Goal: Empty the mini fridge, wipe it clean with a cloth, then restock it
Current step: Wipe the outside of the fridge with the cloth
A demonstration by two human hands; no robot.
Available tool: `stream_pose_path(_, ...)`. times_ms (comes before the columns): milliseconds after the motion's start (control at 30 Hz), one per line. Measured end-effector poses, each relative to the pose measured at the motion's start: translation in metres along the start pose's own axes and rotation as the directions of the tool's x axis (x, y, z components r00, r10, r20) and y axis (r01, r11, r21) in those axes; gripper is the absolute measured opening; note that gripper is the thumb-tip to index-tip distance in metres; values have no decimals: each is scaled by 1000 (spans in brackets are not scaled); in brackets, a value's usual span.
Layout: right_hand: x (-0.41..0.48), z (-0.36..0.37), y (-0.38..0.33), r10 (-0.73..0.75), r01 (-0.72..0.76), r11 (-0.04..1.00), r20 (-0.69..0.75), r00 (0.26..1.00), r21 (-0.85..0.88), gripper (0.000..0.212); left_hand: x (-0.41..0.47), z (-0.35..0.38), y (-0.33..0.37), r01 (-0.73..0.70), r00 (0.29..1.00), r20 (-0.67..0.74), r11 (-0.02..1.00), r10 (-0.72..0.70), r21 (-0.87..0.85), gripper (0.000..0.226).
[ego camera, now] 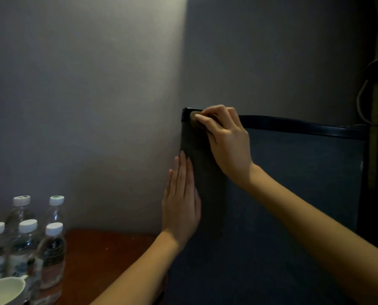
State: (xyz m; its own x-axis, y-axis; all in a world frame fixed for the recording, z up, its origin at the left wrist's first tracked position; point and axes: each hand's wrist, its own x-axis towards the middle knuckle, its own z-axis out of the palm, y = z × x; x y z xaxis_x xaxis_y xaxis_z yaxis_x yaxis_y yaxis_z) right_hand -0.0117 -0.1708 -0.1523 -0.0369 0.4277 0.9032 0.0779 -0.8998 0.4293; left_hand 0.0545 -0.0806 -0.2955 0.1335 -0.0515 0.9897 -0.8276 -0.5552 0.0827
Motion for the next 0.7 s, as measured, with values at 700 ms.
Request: stream_pose_path(700,8,-4,29,-276,251,960,273,922,123,37,0,0,0,-13,1000,-6,1000,13,-16,60)
